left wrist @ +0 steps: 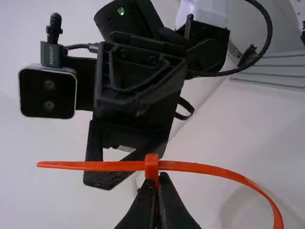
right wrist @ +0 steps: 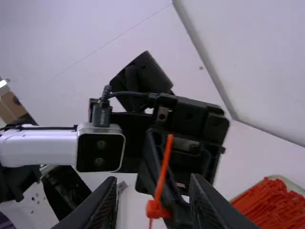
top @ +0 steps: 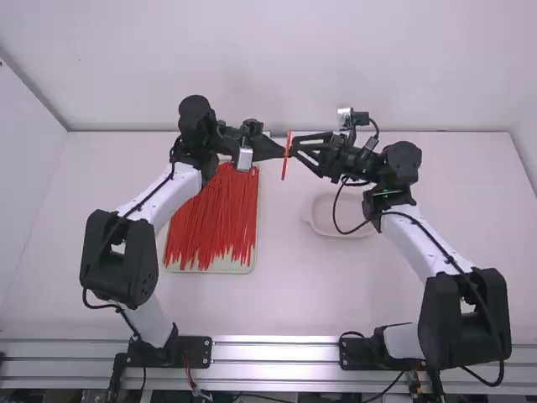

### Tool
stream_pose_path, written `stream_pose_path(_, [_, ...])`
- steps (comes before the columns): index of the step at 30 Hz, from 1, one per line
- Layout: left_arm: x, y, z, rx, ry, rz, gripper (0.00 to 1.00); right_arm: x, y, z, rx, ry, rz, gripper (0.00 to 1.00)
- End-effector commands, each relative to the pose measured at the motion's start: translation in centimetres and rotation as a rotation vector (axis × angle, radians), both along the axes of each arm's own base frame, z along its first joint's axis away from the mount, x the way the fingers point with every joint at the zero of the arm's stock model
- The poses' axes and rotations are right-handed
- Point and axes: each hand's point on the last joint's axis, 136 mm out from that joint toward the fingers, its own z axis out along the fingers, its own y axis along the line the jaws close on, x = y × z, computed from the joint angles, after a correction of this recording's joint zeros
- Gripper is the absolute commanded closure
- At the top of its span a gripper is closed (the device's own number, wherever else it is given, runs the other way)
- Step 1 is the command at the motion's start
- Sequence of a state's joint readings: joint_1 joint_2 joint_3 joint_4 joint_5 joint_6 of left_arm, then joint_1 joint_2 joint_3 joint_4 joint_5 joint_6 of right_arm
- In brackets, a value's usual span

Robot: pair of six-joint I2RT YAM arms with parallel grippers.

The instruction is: Fasten the cable tie

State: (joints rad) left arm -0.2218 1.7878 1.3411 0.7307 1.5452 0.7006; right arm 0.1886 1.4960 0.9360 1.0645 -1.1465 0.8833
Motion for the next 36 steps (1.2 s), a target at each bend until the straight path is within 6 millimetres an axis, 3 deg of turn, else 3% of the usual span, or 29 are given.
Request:
stream_pose_path(1, [-0.6,-0.3,-0.2,0.005,0.004,-0.031,0.98,-0.4,0.4,1.1,0.006,-0.03,0.02,0.6])
stream_pose_path(6, [-1.3,-1.1,-0.3,0.005,0.007,-0.055,0.98,-0.5,0.6,1.1,0.008,-0.028,0.025,0.64])
stream_pose_path(9, [-1.4,-1.3,-0.3,0.006,0.007,-0.061,0.98,-0.2,0.2,1.1,0.007,-0.028,0.013,0.7])
stream_pose_path(11, [-1.4,-1.3,-0.3,0.006,0.01,-0.061,0.98,-0.3,0.4,1.1,0.007,-0.027,0.017,0.78])
stream_pose_path(13, [-1.4,-1.3,-0.3,0.007,0.012,-0.061,0.98,-0.4,0.5,1.1,0.007,-0.027,0.022,1.0])
stream_pose_path(27, [-1.2,-1.3,-0.8,0.02,0.076,-0.051,0.98,-0.3,0.3,1.0,0.005,-0.014,0.02,1.0])
stream_pose_path(36, [-1.5,-1.3,-3.1,0.05,0.198,-0.055,0.98,-0.3,0.3,1.0,0.006,-0.014,0.019,1.0])
